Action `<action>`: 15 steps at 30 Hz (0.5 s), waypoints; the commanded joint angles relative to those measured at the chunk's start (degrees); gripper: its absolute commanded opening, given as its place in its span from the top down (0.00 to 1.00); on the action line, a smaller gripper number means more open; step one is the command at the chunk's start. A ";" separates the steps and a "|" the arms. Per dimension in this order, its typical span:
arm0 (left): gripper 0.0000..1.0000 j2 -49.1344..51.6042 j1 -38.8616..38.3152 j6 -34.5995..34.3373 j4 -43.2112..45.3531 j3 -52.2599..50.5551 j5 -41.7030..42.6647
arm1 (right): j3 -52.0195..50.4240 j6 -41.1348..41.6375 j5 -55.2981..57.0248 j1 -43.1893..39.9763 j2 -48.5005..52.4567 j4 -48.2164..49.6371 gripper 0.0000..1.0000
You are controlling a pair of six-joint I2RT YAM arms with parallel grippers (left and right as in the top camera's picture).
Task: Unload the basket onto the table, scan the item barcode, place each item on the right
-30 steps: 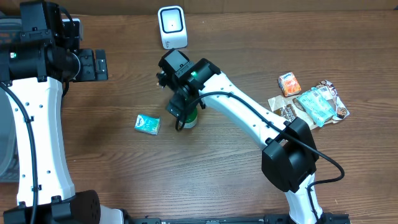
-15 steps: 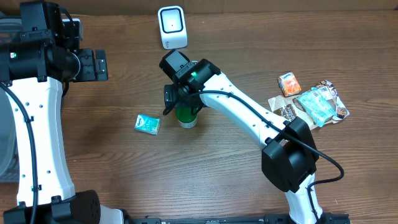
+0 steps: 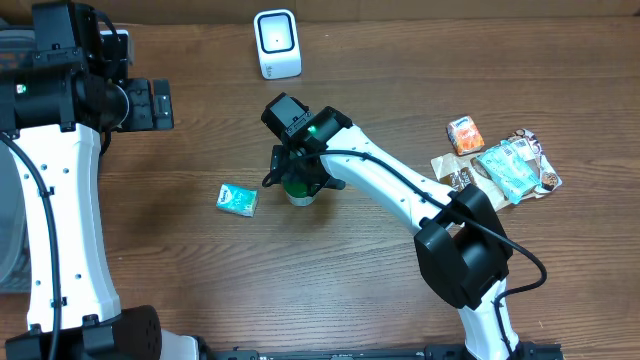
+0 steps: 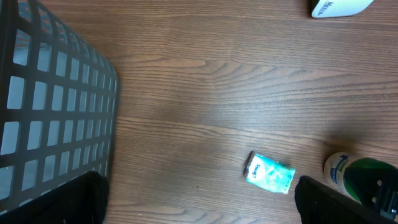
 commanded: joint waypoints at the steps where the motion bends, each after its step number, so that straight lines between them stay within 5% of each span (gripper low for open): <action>1: 0.00 0.28 -0.39 0.90 -0.09 0.07 -0.48 | -0.46 0.35 -0.39 0.00 -2.05 0.13 0.22; 9: 0.00 0.28 -0.39 0.90 -0.09 0.07 -0.50 | -0.46 -4.90 0.15 -0.02 -2.05 0.13 0.48; 15: 0.00 0.28 -0.39 0.90 -0.09 0.07 -0.50 | 2.05 -20.28 0.24 -0.24 -2.21 -0.79 0.57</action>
